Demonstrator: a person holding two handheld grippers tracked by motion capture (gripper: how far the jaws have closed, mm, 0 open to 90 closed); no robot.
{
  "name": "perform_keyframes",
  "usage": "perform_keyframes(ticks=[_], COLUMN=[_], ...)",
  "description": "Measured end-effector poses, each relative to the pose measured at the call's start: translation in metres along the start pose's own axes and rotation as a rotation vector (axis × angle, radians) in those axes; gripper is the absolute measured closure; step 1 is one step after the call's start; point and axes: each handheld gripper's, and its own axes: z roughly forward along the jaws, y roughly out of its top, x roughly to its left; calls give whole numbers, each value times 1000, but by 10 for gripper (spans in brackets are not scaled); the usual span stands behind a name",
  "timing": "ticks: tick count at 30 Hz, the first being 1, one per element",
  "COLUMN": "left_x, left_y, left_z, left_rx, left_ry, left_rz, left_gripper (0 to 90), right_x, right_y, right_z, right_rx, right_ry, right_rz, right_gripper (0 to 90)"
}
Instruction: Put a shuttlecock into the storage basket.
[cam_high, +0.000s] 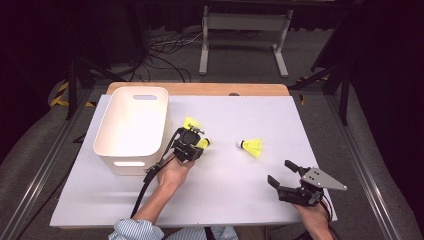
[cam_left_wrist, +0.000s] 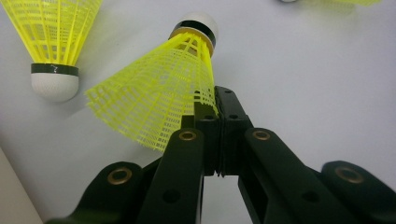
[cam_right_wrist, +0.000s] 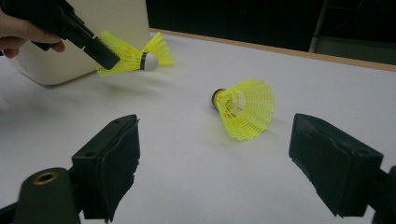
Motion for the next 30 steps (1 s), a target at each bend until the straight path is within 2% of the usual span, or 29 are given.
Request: perform_keyframes(ticks=[6, 14, 30], left_x=[-1, -2, -3], left_y=[1, 4, 8], left_z=[-3, -8, -20], left_rx=[1, 13, 47], left_ry=[-6, -36, -26], left_rz=[-3, -15, -16], left_gripper=[891, 892, 892], right_x=[0, 0, 0], right_y=[0, 0, 0], right_z=[0, 0, 0], right_rx=[2, 1, -2], right_ry=[0, 0, -3], right_rz=[-1, -1, -2], right_gripper=[170, 170, 171])
